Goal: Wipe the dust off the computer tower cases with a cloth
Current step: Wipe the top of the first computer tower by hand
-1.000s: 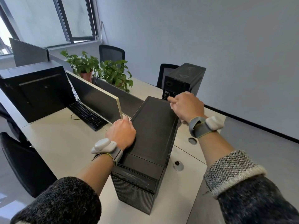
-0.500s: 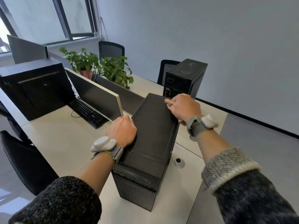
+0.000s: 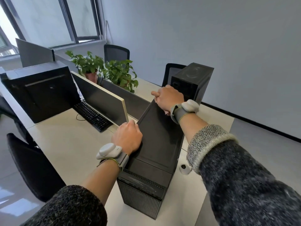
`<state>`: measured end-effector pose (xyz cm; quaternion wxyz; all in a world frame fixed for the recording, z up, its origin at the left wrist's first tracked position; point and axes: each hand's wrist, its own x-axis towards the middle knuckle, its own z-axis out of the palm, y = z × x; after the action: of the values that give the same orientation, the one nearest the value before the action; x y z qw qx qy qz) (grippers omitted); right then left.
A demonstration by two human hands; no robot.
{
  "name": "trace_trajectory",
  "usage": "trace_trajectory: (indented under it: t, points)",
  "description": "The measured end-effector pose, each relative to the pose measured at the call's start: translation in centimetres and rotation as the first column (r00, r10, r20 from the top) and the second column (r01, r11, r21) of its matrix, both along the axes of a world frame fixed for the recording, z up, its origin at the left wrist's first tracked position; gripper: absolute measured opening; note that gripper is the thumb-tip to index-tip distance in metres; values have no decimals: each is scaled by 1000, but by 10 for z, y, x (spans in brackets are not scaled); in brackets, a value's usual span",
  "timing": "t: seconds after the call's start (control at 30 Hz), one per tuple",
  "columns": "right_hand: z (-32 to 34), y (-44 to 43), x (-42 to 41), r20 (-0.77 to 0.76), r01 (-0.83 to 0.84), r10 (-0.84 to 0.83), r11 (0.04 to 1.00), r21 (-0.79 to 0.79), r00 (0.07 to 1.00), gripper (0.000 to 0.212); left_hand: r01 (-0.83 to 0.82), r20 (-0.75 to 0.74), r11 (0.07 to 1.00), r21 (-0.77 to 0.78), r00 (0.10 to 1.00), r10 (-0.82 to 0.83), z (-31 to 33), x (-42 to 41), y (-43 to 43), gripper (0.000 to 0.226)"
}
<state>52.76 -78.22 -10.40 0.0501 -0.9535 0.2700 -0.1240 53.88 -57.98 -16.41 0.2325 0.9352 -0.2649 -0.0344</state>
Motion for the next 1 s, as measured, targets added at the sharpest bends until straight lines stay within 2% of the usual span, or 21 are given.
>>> trace_trajectory:
  t: [0.1, 0.2, 0.47, 0.63, 0.8, 0.9, 1.0]
  points:
    - [-7, -2, 21, -60, -5, 8, 999, 43, 998, 35, 6, 13, 1000, 4, 1000, -6, -2, -1, -2, 32]
    - [-15, -11, 15, -53, 30, -26, 997, 66, 998, 38, 9, -8, 1000, -2, 1000, -9, -2, 0, -3, 32]
    - [-38, -60, -82, 60, 207, -214, 972, 109, 975, 28, -5, -32, 1000, -22, 999, 4, -4, 1, -3, 33]
    - [-36, -82, -129, 15, 374, -379, 918, 133, 925, 28, -16, -22, 1000, -18, 1000, 16, -1, -3, -2, 32]
    - [-20, -66, -115, 227, 187, -246, 949, 253, 942, 31, -15, -26, 1000, -10, 1000, 15, -1, -3, -3, 32]
    - [-22, -52, -96, 153, 136, -170, 969, 208, 974, 28, -12, -31, 1000, -28, 999, 11, -2, 0, -3, 33]
    - [-35, -42, -92, 88, 159, -175, 974, 161, 981, 24, -16, -32, 999, -31, 999, 15, -3, 1, -2, 34]
